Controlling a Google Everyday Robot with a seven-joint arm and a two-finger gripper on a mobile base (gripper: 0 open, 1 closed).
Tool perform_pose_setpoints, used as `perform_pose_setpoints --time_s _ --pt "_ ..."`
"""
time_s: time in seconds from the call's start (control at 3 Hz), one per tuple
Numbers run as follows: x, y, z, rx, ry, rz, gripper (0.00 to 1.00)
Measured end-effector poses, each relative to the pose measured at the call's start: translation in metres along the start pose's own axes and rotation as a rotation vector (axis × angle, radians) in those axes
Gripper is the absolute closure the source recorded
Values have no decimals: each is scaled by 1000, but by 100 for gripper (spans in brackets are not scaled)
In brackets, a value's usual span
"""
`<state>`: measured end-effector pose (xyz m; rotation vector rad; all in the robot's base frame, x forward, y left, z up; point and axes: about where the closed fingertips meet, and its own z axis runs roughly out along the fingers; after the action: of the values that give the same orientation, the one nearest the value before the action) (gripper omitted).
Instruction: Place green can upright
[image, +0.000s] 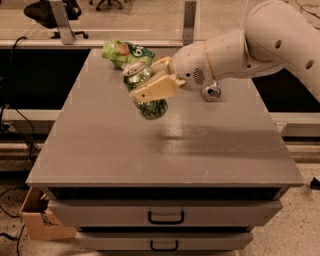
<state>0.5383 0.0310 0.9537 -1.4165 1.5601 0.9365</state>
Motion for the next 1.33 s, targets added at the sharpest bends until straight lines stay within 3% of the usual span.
perform_pose_setpoints --time_s 0.67,1.33 --pt "5 -2 -3 42 -50 -18 100" --pt "22 -8 -13 167 -182 -79 100"
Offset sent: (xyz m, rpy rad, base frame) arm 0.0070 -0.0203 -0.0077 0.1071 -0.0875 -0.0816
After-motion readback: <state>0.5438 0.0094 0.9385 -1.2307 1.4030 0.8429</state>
